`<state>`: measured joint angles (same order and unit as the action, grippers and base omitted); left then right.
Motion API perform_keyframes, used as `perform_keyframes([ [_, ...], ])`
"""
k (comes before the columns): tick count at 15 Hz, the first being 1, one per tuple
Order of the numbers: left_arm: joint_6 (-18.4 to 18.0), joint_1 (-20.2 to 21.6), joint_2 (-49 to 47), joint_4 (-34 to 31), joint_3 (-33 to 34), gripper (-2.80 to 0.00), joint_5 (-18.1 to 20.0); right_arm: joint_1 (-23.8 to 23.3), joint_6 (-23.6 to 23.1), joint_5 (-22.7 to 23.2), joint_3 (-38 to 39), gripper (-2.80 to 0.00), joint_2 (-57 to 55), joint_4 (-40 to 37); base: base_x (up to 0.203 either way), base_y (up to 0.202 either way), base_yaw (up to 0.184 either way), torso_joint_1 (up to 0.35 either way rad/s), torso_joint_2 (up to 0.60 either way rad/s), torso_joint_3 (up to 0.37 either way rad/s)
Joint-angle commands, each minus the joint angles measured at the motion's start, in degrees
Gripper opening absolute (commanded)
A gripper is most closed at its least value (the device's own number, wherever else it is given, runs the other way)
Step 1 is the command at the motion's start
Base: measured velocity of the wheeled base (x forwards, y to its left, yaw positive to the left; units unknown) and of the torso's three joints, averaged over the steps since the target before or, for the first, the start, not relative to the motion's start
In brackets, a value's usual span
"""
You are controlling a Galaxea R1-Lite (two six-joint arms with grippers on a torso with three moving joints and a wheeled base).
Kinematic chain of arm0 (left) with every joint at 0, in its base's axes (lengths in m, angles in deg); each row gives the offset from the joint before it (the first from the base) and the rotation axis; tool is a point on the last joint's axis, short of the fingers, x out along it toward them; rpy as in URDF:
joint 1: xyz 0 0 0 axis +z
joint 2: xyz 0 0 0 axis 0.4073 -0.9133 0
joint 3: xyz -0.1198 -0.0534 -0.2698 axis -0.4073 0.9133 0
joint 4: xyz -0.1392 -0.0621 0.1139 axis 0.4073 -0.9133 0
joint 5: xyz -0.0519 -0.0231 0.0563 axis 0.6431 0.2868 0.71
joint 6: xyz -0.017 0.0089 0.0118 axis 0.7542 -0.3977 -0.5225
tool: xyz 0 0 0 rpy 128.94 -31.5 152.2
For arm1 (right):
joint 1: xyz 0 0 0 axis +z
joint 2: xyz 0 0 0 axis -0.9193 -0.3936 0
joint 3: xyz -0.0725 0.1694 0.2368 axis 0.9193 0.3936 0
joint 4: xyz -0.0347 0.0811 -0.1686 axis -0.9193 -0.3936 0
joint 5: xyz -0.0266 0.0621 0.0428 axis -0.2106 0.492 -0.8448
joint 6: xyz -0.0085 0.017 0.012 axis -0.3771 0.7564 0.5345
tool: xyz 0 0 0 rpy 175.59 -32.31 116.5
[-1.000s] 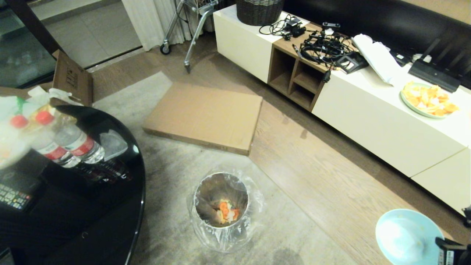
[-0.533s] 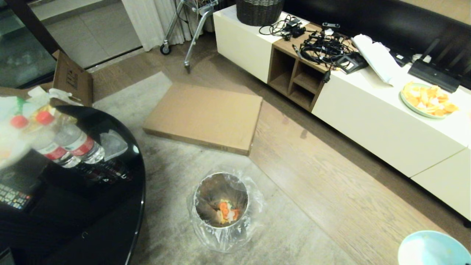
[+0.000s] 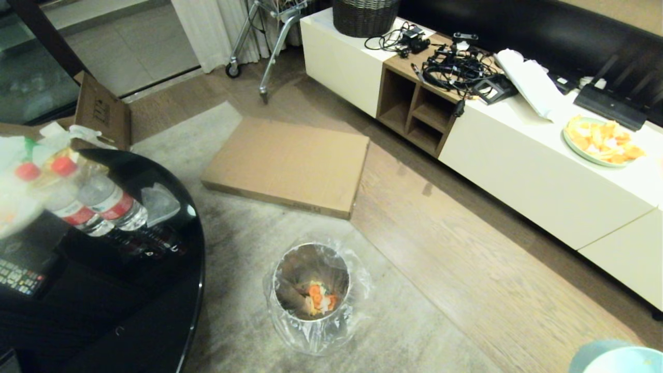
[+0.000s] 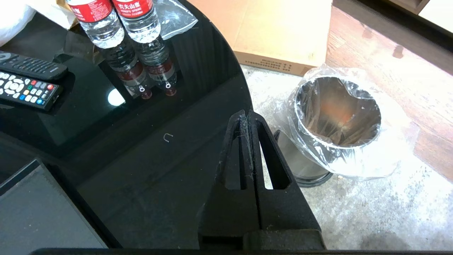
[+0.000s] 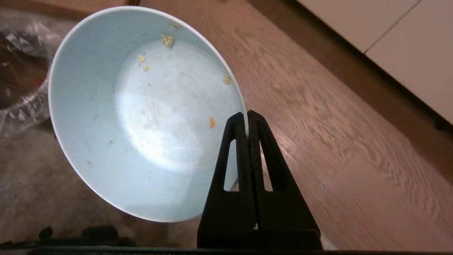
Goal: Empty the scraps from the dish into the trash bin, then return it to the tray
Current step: Put the bowl back to the table
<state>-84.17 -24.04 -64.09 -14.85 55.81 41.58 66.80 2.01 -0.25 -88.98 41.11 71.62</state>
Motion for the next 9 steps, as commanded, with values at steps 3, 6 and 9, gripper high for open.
perform_keyframes([
  [3, 0.02, 0.0, 0.02, 0.02, 0.0, -2.8, -0.01, -0.43, -0.23, 0.34, -0.2, -2.8, 10.33, -1.07, 0.0, 0.0, 0.0, 0.0, 0.0, 0.0],
  [6, 0.02, 0.0, 0.02, 0.02, 0.0, -2.8, -0.01, -0.42, -0.7, 0.41, -0.08, -2.8, 11.01, -0.61, 0.0, 0.0, 0.0, 0.0, 0.0, 0.0],
  [9, 0.02, 0.0, 0.02, 0.02, 0.0, -2.8, -0.01, -0.42, -0.91, 0.41, 0.01, -2.8, 11.01, -0.52, 0.0, 0.0, 0.0, 0.0, 0.0, 0.0],
])
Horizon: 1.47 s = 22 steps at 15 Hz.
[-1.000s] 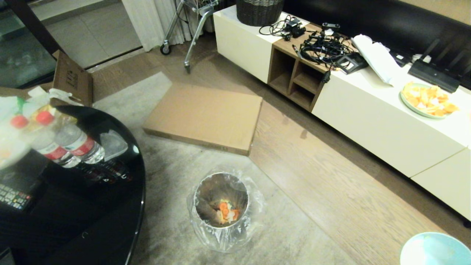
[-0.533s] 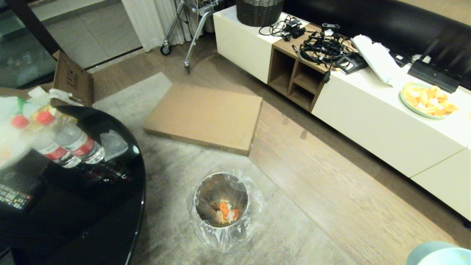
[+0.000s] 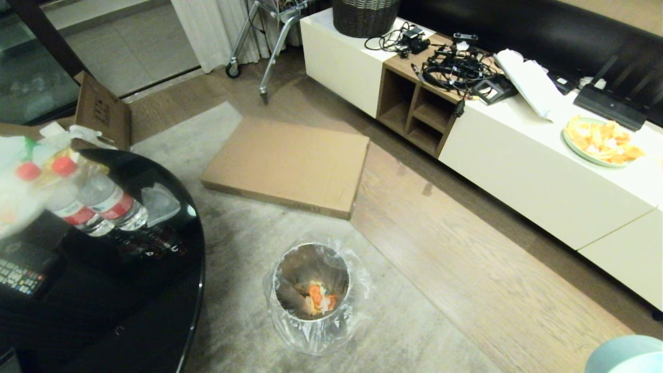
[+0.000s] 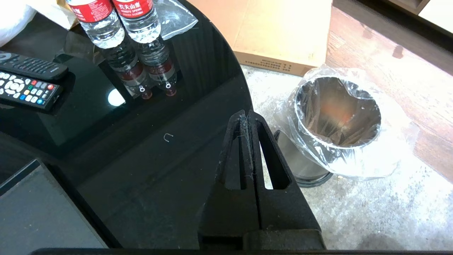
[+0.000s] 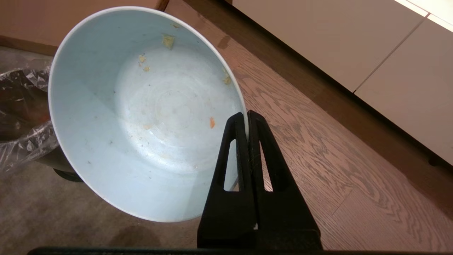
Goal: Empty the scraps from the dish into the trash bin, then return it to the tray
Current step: Put the bowl back to the table
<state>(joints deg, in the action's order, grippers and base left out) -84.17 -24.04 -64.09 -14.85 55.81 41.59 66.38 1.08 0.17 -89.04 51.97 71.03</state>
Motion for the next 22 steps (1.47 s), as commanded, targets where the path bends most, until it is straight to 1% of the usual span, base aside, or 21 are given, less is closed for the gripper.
perform_keyframes([
  [1, 0.02, 0.0, 0.02, 0.02, 0.0, -2.8, -0.02, 0.0, 0.27, 0.0, 0.08, -2.8, 0.14, 0.15, 0.0, 0.0, 0.0, 0.0, 0.0, 0.0],
  [19, 0.02, 0.0, 0.02, 0.02, 0.0, -2.8, -0.01, 0.0, 0.5, 0.0, 0.16, -2.8, 0.14, 0.42, 0.0, 0.0, 0.0, 0.0, 0.0, 0.0],
  [22, -0.07, 0.0, 0.02, 0.02, 0.0, -2.8, -0.02, 0.0, 0.5, 0.0, 0.16, -2.8, 0.14, 0.42, 0.0, 0.0, 0.0, 0.001, 0.0, 0.127],
])
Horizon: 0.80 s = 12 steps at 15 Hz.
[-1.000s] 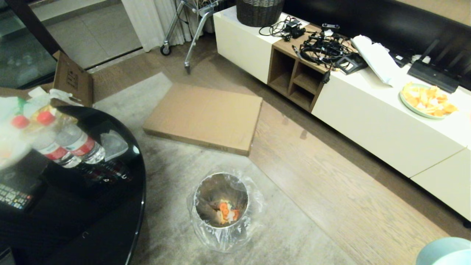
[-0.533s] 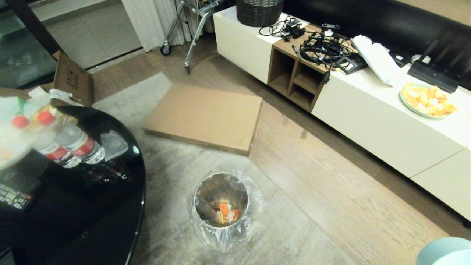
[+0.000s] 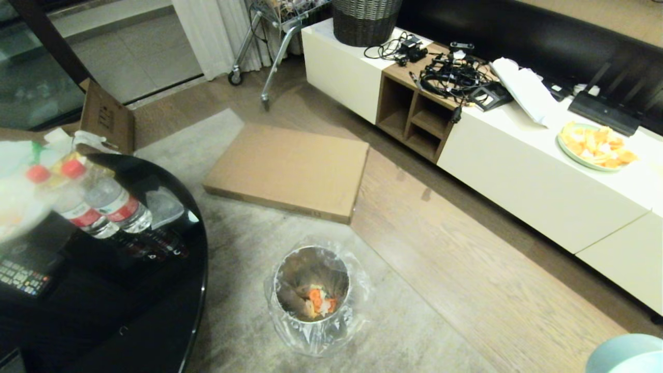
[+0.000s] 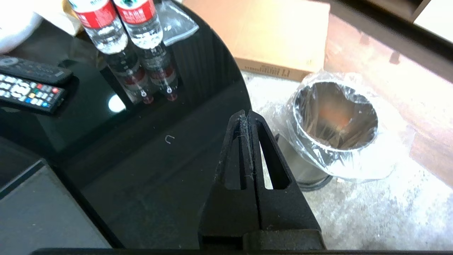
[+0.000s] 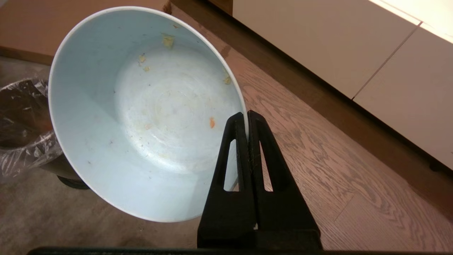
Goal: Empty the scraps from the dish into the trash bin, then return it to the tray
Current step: Put the bowl back to the table
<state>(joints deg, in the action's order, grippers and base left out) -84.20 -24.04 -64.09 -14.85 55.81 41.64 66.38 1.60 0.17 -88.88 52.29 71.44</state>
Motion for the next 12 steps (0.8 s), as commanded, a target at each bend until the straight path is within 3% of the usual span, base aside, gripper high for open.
perform_keyframes([
  [1, 0.04, 0.0, 0.02, 0.02, 0.0, -2.8, -0.06, 0.0, -0.02, 0.0, 0.0, -2.8, -0.18, 0.01, 0.0, 0.0, 0.0, 0.003, 0.0, 0.177],
  [12, 0.13, 0.0, 0.02, 0.02, 0.0, -2.8, 0.02, 0.0, -0.02, 0.0, 0.0, -2.8, -0.18, 0.01, 0.0, 0.0, 0.0, 0.004, 0.0, 0.2],
])
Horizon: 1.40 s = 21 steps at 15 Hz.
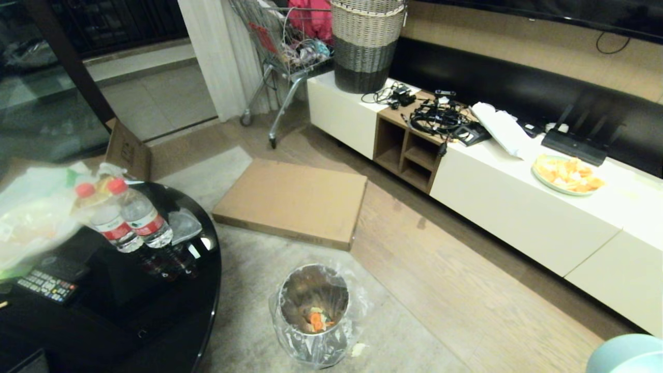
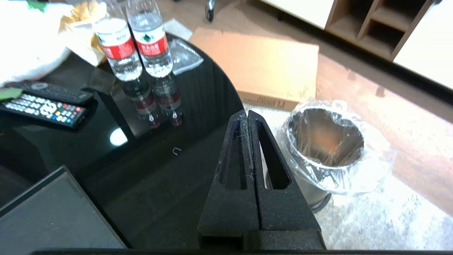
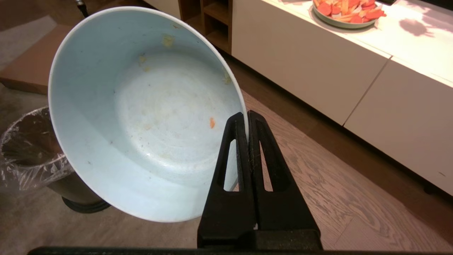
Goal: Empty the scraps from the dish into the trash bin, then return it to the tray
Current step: Put the bowl back to the table
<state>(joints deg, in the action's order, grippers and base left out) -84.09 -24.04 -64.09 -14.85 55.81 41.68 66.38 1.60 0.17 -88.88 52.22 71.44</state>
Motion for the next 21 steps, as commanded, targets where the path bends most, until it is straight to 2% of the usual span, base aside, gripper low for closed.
perform_keyframes([
  [1, 0.02, 0.0, 0.02, 0.02, 0.0, -2.8, -0.02, 0.0, -0.02, 0.0, 0.0, -2.8, -0.11, 0.01, 0.0, 0.0, 0.0, -0.001, 0.0, 0.203],
  [8, -0.16, 0.0, 0.02, 0.02, 0.0, -2.8, -0.11, 0.0, 0.21, 0.08, 0.0, -2.8, -0.11, 0.01, 0.0, 0.0, 0.0, 0.005, 0.0, 0.169],
  [19, -0.15, 0.0, 0.02, 0.02, 0.0, -2.8, -0.02, 0.0, 0.95, 0.0, -0.09, -2.8, -0.11, 0.1, 0.0, 0.0, 0.0, 0.0, 0.0, 0.003],
  [21, -0.07, 0.0, 0.02, 0.02, 0.0, -2.8, -0.02, 0.0, 0.95, 0.0, -0.09, -2.8, -0.11, 0.08, -0.006, -0.004, 0.106, 0.001, 0.0, 0.001],
])
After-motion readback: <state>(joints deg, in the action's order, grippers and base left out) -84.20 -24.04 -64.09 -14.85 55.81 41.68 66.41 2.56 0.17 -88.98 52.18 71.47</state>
